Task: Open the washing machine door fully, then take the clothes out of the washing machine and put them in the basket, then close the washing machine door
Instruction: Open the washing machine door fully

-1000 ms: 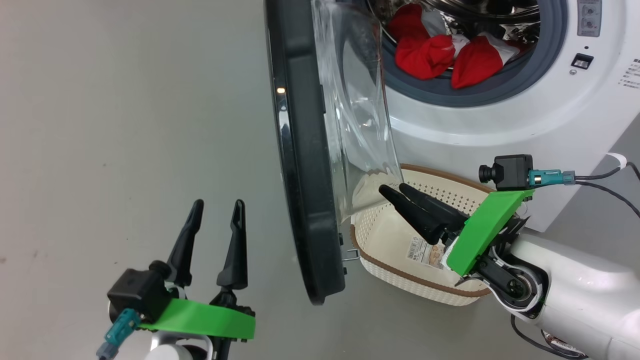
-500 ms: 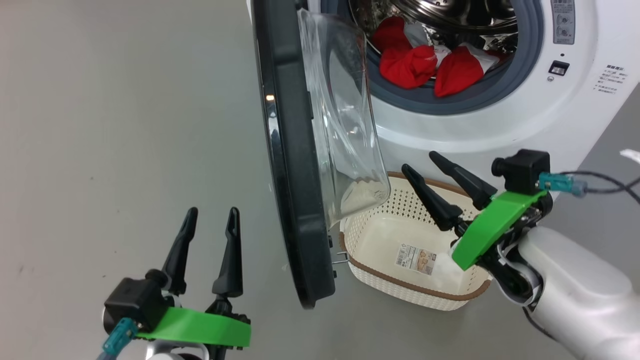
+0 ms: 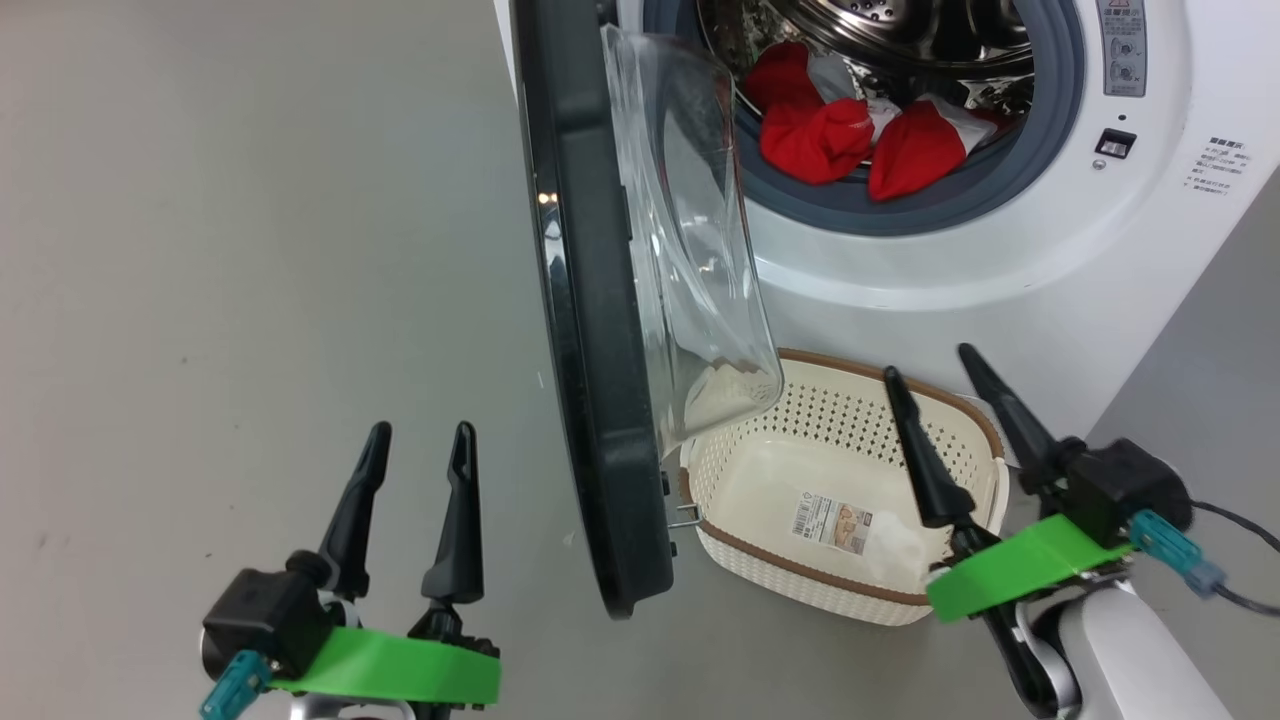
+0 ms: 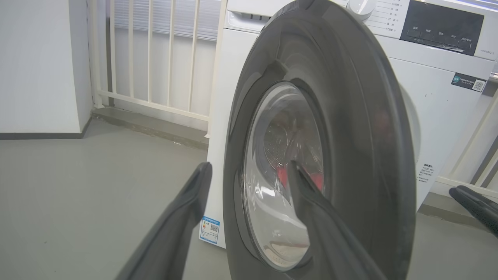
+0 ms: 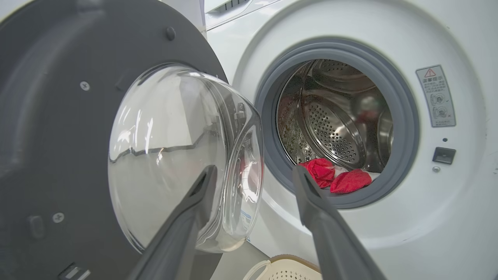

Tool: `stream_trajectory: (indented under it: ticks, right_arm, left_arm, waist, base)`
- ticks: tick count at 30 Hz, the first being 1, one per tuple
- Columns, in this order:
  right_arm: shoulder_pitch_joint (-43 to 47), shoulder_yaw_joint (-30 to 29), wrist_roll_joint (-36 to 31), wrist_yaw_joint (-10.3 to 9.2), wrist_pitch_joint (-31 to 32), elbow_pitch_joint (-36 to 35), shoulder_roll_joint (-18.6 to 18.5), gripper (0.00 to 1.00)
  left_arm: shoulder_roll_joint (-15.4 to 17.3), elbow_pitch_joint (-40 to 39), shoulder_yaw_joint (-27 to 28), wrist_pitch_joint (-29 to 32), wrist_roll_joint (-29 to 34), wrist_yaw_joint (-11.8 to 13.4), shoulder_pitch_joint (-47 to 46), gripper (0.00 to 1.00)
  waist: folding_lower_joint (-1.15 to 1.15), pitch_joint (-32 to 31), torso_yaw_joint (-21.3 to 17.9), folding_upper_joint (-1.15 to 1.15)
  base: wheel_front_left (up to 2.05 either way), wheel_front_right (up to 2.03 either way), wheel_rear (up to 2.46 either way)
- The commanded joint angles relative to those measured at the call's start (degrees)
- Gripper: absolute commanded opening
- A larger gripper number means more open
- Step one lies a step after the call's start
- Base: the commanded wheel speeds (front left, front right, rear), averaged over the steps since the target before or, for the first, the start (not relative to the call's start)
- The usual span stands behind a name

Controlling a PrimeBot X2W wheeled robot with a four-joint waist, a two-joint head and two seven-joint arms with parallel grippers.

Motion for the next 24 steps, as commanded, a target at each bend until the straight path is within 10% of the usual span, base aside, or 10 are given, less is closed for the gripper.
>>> stream_trajectory:
  ticks: [1,24]
  right_arm:
    - [0.0,0.0,-1.4,0.28,-0.4,-2.5,0.4,1.00]
    - [9.2,0.1,-2.7,0.28,-0.4,-9.0,1.9,1.00]
  left_arm:
    - [0.9,-1.9,2.0,-0.4,0.4,0.6,-0.4,1.00]
    - [0.9,-2.1,2.9,-0.4,0.0,1.9,-0.3,1.00]
  waist:
    - [0.00,0.1,0.0,0.00]
    - [0.00,0.6,-0.2,0.00]
  base:
    - [0.00,0.00,0.00]
    - [0.00,0.00,0.00]
